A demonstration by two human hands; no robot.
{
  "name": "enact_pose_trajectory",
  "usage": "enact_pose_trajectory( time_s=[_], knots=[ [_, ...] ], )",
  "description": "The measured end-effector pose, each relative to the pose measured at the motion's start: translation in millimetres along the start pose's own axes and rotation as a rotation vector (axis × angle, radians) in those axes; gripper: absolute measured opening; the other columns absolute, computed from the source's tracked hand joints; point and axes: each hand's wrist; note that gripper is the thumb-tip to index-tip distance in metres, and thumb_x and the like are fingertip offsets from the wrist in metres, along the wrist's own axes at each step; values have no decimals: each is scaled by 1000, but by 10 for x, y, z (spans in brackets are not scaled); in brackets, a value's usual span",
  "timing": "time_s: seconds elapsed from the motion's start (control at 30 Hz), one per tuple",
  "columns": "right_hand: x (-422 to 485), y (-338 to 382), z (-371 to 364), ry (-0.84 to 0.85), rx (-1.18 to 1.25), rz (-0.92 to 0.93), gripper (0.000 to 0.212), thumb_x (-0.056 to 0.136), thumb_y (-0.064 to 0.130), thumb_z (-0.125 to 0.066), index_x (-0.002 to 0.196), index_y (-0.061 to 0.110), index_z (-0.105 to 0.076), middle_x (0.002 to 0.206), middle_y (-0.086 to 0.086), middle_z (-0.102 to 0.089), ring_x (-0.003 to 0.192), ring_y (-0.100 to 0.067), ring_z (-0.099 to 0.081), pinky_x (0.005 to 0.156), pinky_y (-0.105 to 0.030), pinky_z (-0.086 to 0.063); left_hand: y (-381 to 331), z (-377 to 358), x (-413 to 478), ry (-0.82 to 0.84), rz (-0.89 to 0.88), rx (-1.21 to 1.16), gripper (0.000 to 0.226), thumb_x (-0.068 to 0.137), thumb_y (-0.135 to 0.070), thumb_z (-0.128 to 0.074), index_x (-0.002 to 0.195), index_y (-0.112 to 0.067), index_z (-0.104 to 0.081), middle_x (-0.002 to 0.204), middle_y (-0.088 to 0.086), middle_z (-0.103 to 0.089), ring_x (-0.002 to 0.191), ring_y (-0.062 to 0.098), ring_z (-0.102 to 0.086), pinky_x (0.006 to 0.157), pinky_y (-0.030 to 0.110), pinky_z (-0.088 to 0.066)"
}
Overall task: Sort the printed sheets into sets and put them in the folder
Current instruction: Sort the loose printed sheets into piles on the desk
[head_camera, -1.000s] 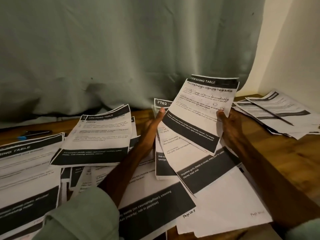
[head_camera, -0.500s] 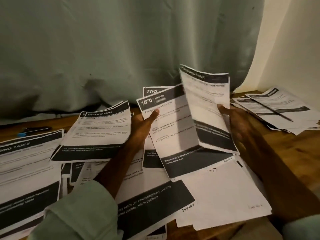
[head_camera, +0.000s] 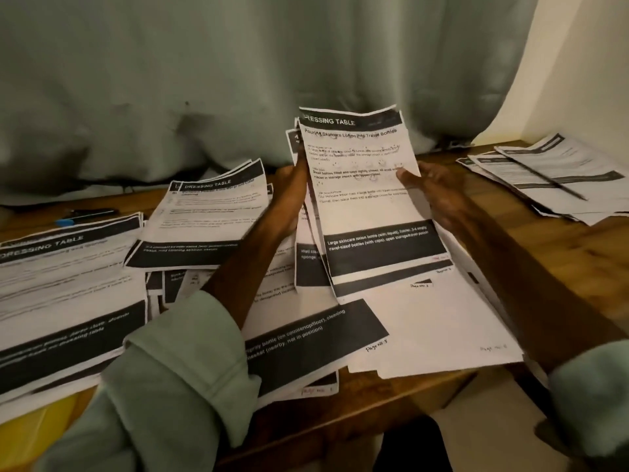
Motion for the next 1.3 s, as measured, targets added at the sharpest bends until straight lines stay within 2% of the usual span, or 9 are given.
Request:
enact_pose_trajectory(
  time_s=[0.13, 0.23, 0.4, 0.5, 0.6, 0.73, 0.97, 1.07, 1.3],
  knots=[
    [-31, 224, -18, -82, -117, 30, 35, 98, 25, -67, 123, 1, -68, 122, -8, -72, 92, -16, -75, 72, -23, -61, -159, 48, -34, 155, 96, -174, 78, 85, -76, -56, 138, -18, -58, 132, 15, -67, 115, 38, -68, 98, 58, -54],
    [-46, 376, -51, -176, -155, 20, 33, 95, 35, -70, 112, 7, -71, 116, -3, -74, 100, -21, -72, 95, -38, -58, -388, 34, -245, 247, 29, -156, 51, 96, -49, -63, 130, -10, -64, 124, 16, -71, 111, 35, -70, 97, 54, -55],
    [-310, 636, -274, -42, -97, -74, 34, 95, 39, -69, 121, 17, -68, 118, 7, -74, 104, -22, -71, 100, -42, -52, -607, 216, -354, 122, -99, 181, 36, 94, -18, -72, 128, -9, -65, 123, 5, -73, 104, 22, -72, 94, 44, -59],
    [-564, 732, -441, 88, -27, -92, 20, 103, 17, -58, 121, 10, -62, 108, 9, -70, 79, -5, -72, 71, -15, -55, -735, 435, -500, 123, -74, 277, 37, 95, -22, -67, 130, -10, -62, 124, 2, -71, 104, 23, -72, 94, 46, -59],
    [-775, 710, -594, 175, -12, -40, 30, 99, -2, -56, 129, 1, -61, 122, -7, -72, 75, -6, -75, 64, -14, -57, -779, 681, -773, 181, -20, 300, 30, 103, -14, -55, 131, -7, -62, 123, 5, -71, 99, 22, -74, 87, 38, -61],
    [-913, 645, -759, 159, -109, 13, 38, 95, -4, -62, 133, 2, -61, 129, -7, -66, 101, -18, -70, 68, -10, -53, -790, 1008, -1216, 191, 37, 564, 36, 107, -42, -45, 120, -16, -66, 114, 2, -75, 96, 19, -72, 78, 34, -58],
    [-1291, 355, -731, 58, -170, -25, 36, 97, 5, -64, 133, 7, -62, 125, 2, -64, 85, -2, -63, 61, -9, -44, -427, 1618, -1919, -66, 3, 1068, 29, 93, -45, -69, 100, -17, -70, 98, 0, -70, 91, 18, -65, 81, 37, -55],
    [-1495, 286, -780, 53, -197, -66, 35, 98, 4, -62, 133, 6, -62, 120, 3, -63, 76, 1, -58, 53, -7, -44, -222, 1716, -2188, -70, 47, 1205, 38, 88, -45, -74, 112, -19, -62, 116, 2, -62, 108, 22, -57, 89, 38, -50],
    [-1706, 235, -862, 98, -356, -23, 32, 96, 7, -67, 128, 9, -65, 116, 0, -64, 72, 0, -56, 74, -17, -45, -81, 1638, -2702, -24, -49, 1566, 80, 89, -60, -66, 150, -18, -37, 154, 8, -44, 143, 30, -36, 118, 43, -27]
  ],
)
Point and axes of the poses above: each hand's wrist, its own x-axis towards the middle knuckle, its own z-axis out of the back of the hand, y = z × x
